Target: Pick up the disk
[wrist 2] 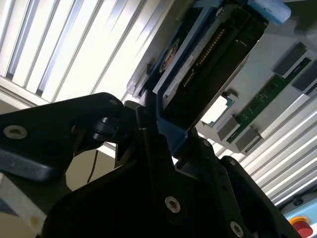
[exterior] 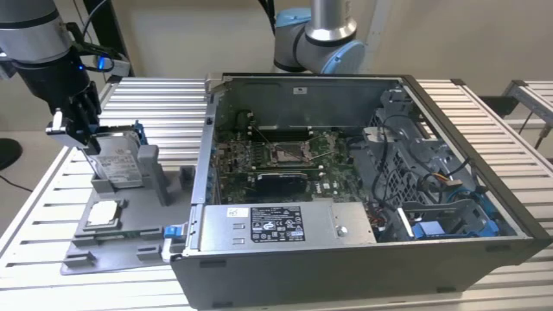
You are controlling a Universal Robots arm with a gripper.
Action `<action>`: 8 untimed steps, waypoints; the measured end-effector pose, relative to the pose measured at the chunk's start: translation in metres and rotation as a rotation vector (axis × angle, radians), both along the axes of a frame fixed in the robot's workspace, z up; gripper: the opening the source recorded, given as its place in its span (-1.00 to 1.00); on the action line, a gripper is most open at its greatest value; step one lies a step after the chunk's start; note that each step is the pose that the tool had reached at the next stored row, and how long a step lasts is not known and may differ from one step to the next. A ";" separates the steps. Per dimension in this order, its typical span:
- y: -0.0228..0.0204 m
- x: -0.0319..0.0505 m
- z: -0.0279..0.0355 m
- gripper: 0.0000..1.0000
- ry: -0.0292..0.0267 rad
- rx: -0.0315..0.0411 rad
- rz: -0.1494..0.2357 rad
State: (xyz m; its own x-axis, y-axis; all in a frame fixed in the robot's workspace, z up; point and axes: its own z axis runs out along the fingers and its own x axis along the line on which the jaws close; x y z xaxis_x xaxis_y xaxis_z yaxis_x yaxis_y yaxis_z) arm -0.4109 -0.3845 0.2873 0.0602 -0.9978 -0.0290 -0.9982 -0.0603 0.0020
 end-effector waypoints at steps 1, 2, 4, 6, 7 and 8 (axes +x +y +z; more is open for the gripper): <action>0.0000 0.0000 0.0001 -1.00 0.0001 0.0016 0.000; 0.0001 0.0000 0.0001 -1.00 0.0001 0.0035 0.000; 0.0001 0.0000 0.0000 -1.00 0.0000 0.0034 0.000; 0.0000 0.0000 0.0000 -1.00 0.0000 -0.0087 0.000; 0.0000 0.0000 0.0000 -1.00 -0.0001 -0.0117 0.000; -0.0001 0.0000 0.0000 -1.00 0.0000 -0.0120 0.000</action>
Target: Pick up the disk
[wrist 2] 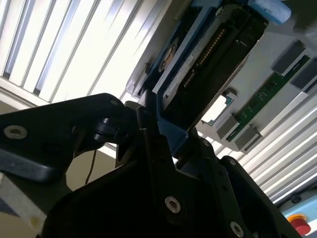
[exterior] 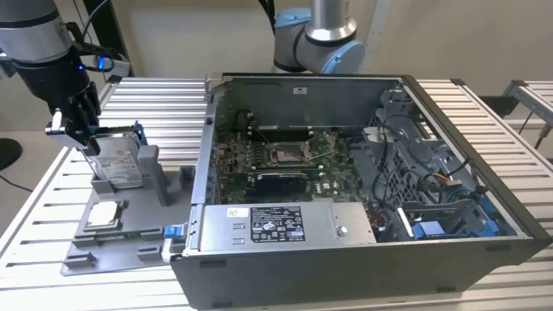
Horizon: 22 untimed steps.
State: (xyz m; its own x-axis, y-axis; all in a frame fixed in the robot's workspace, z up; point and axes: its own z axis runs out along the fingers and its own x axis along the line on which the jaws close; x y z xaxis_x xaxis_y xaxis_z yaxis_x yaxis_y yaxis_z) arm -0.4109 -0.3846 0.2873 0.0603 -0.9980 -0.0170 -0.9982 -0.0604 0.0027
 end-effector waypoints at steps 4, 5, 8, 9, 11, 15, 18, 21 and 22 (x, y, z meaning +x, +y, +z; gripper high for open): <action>0.0001 0.0000 0.0000 -1.00 0.0000 -0.0003 0.000; 0.0001 0.0000 0.0000 -1.00 0.0000 -0.0004 0.000; 0.0001 0.0000 0.0000 -1.00 0.0001 -0.0006 0.000; 0.0001 0.0000 0.0000 -1.00 0.0000 -0.0007 0.000; 0.0001 0.0000 0.0000 -1.00 0.0000 -0.0008 0.000; 0.0001 0.0000 0.0000 -1.00 0.0000 -0.0012 0.000; 0.0001 0.0000 0.0001 -1.00 0.0001 -0.0013 0.000; 0.0001 0.0000 0.0011 -1.00 0.0001 -0.0014 0.000; 0.0001 0.0000 0.0020 -1.00 0.0000 -0.0013 0.000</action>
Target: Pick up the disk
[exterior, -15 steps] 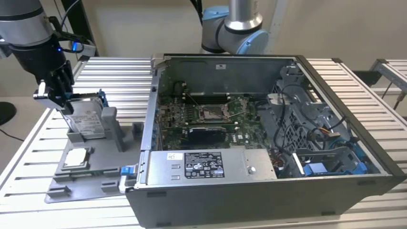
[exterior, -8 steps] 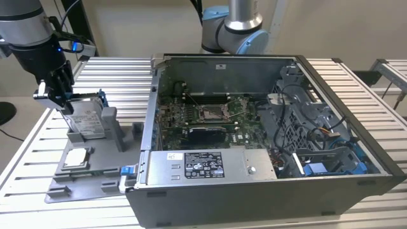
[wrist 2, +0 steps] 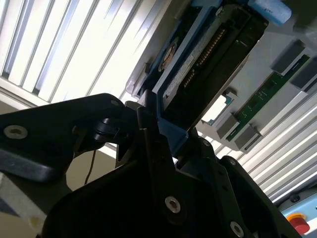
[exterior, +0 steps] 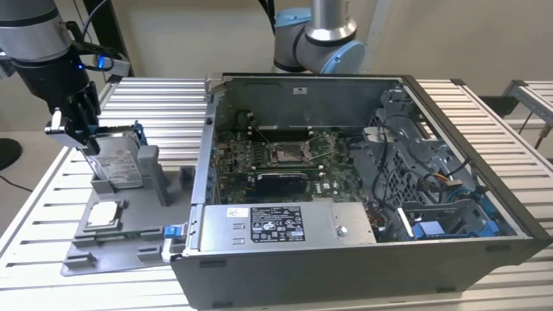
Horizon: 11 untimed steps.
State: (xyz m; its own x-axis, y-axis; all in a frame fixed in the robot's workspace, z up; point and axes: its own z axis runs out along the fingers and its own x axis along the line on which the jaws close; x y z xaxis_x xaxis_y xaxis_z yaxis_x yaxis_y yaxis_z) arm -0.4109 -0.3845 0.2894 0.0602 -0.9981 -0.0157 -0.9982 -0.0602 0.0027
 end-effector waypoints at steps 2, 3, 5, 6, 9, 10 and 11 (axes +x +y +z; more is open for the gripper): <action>0.0000 0.0000 0.0030 -1.00 0.0000 0.0001 0.000; 0.0000 0.0000 0.0047 -1.00 0.0000 0.0001 0.000; 0.0000 0.0000 0.0080 -1.00 0.0000 0.0001 0.000; 0.0000 0.0000 0.0097 -1.00 0.0000 0.0001 0.000; 0.0000 0.0000 0.0143 -1.00 0.0001 0.0001 0.000; 0.0000 0.0000 0.0158 -1.00 0.0000 0.0001 0.000; 0.0000 0.0000 0.0175 -1.00 0.0000 0.0001 0.000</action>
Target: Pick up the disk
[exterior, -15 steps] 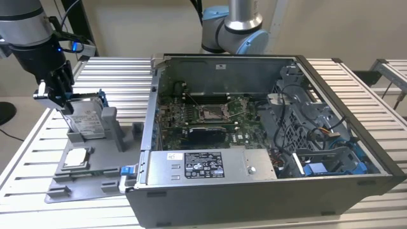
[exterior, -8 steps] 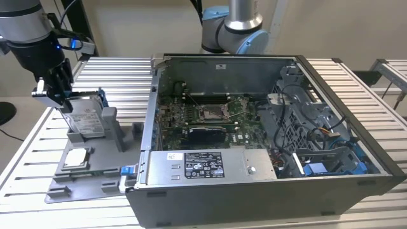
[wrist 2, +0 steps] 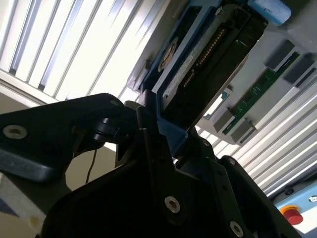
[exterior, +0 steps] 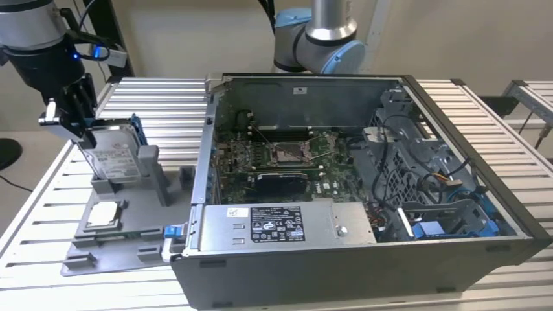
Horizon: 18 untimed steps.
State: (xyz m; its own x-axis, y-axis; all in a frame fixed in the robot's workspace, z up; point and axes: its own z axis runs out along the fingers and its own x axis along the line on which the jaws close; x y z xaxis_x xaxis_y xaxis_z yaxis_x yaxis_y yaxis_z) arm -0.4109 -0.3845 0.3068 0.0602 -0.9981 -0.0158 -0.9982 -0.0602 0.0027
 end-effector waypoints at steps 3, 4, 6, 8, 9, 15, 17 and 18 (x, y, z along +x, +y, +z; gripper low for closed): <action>0.0000 0.0000 0.0052 -1.00 0.0001 0.0000 0.000; 0.0000 0.0000 0.0069 -1.00 0.0001 -0.0001 0.000; 0.0000 0.0000 0.0107 -1.00 0.0000 0.0000 0.000; 0.0000 0.0000 0.0147 -1.00 0.0000 0.0000 0.000; -0.0001 0.0000 0.0167 -1.00 0.0001 0.0000 0.000; 0.0000 0.0000 0.0286 -1.00 0.0000 0.0000 0.000; 0.0000 0.0000 0.0323 -1.00 0.0001 0.0000 0.000; 0.0000 0.0000 0.0342 -1.00 0.0000 0.0000 0.000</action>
